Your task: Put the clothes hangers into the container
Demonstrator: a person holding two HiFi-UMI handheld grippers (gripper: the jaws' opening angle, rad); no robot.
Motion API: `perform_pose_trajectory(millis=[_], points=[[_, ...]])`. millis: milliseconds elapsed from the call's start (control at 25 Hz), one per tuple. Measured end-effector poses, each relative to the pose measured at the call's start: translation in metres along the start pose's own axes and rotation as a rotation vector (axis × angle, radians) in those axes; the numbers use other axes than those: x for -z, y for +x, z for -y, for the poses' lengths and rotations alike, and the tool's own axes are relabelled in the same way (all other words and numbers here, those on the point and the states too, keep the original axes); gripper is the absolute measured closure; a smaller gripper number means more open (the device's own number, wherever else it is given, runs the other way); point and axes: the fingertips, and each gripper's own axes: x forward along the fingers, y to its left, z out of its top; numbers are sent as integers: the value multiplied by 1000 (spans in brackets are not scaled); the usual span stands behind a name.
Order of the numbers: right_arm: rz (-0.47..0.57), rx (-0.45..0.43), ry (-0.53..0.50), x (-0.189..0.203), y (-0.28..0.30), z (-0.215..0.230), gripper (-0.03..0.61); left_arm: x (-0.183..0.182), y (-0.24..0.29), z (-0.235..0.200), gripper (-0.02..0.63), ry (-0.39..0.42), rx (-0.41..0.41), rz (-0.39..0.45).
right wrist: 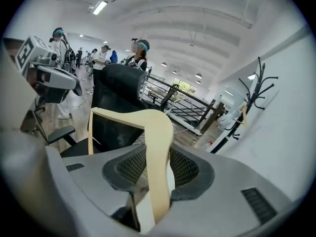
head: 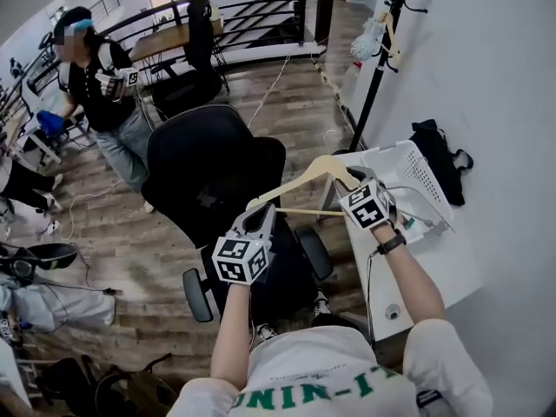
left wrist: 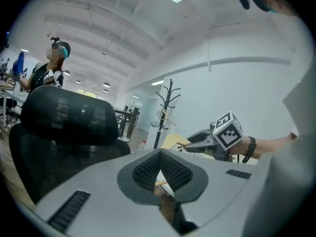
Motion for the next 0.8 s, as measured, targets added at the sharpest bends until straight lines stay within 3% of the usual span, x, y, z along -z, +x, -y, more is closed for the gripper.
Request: perform_pose_trajectory(millis=[360, 800], points=[[-24, 224, 46, 39, -70, 136, 414, -29, 79, 80, 601, 94, 183, -6], [-218, 487, 145, 142, -137, 247, 414, -25, 142, 174, 601, 169, 387, -40]])
